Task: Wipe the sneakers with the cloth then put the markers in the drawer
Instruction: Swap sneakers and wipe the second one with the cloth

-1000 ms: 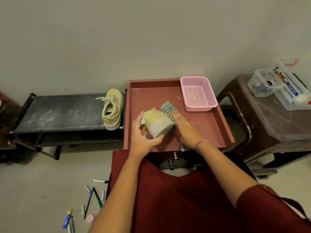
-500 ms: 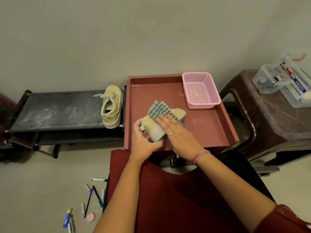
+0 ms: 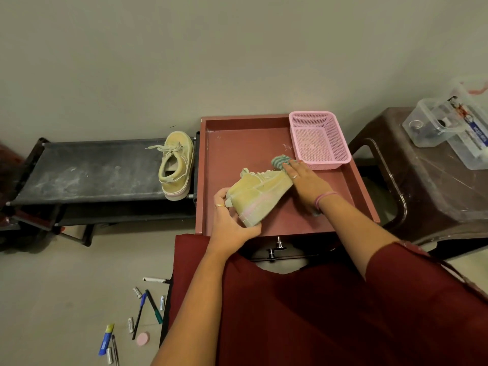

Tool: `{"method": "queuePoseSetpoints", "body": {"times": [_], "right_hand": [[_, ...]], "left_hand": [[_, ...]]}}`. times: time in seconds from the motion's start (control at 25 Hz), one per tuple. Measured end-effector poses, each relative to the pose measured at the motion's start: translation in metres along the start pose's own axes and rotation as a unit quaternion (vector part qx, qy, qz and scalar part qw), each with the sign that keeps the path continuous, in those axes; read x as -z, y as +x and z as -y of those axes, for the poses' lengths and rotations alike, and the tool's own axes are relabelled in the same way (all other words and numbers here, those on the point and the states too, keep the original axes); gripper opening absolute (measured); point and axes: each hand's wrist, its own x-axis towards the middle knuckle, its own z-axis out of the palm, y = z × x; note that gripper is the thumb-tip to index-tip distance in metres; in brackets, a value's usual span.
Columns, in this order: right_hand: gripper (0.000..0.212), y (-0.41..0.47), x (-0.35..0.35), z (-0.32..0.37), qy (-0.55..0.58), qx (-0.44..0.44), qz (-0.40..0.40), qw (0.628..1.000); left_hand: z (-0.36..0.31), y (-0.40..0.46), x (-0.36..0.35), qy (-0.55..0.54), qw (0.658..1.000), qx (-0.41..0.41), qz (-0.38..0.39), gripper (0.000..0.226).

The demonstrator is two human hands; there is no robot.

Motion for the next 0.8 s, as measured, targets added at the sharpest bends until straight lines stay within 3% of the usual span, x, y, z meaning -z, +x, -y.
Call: {"method": "queuePoseSetpoints", "body": {"times": [0.2, 0.44, 0.56, 0.68, 0.8], "right_hand": [[0.057, 0.025, 0.011, 0.002, -0.038, -0.053, 0.063, 0.996], [0.046, -0.016, 0.037, 0.086, 0.212, -0.027, 0.025, 0.976], [0.065, -0.068, 0.03, 0.13, 0.244, 0.023, -0.043, 0.969], [0.08, -0.099, 0.021, 0.138, 0.176, 0.106, -0.088, 0.975], [0.089, -0.087, 0.02, 0.104, 0.157, 0.162, -0.04, 0.973]], "left_hand": [[0.002, -0.002, 0.0, 0.048, 0.998, -0.016, 0.024, 0.087], [0.004, -0.003, -0.002, 0.074, 0.996, -0.019, 0.035, 0.09], [0.001, -0.003, -0.002, 0.045, 0.999, -0.022, 0.016, 0.089], [-0.001, -0.003, -0.001, 0.023, 0.999, -0.026, 0.005, 0.087], [0.0, -0.003, -0.002, 0.013, 1.0, -0.022, -0.008, 0.086]]}}
